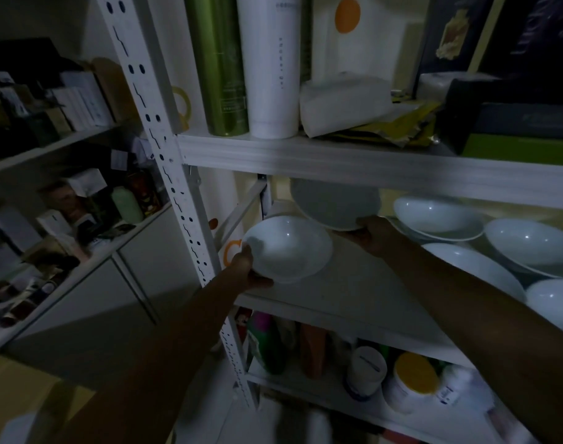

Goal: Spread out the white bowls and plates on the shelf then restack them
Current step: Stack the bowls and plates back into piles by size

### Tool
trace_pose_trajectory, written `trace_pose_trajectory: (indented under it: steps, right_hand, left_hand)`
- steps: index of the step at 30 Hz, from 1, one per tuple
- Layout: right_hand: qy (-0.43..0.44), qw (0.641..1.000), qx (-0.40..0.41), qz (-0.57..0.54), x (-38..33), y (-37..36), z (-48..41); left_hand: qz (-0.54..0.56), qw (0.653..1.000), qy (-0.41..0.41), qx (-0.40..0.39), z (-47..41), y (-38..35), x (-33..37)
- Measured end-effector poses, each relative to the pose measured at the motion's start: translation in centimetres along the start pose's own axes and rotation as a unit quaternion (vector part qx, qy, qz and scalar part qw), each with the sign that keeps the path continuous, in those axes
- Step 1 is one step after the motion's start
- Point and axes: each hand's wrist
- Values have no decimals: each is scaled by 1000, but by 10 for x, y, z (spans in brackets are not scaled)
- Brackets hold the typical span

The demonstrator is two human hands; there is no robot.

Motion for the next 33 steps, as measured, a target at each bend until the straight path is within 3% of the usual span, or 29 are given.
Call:
trace_pose_trajectory:
  steps: [5, 11, 16, 21, 23, 25, 28, 30, 33]
  right_hand:
    - [-48, 987, -53, 145, 19, -23, 16]
    - [-36, 933, -41, 355, 32, -38, 15]
    - [83, 806, 4, 586, 30, -27, 1]
    - [126, 633, 60, 762, 28, -8, 3]
    - [134, 604, 81, 782, 28, 4, 3]
    - [142, 611, 113, 771, 25, 18, 3]
    - [153, 666, 203, 701, 12, 47, 8]
    - [168, 704, 262, 639, 0, 71, 14]
    - [170, 731, 319, 579, -21, 114, 17]
  left_hand:
    - [17, 1000, 16, -11, 0, 1, 1]
    - [-13, 999, 15, -25, 5, 2, 6]
    - [-34, 998, 18, -42, 2, 6, 1]
    - [-55, 997, 24, -53, 1, -8, -3]
    - [-103, 994, 19, -23, 0, -18, -1]
    - [-210, 973, -46, 83, -1, -31, 3]
    - [-396, 873, -190, 212, -1, -59, 10]
    - [-437, 835, -261, 208, 1, -85, 9]
    - [-491, 784, -347, 155, -1, -132, -3]
Point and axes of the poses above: each hand's wrist, its own z-axis away from the middle knuckle, its own y-axis out of the back of the hand, x = y × z, and after that the axes turned 1 degree about -y, right-handed
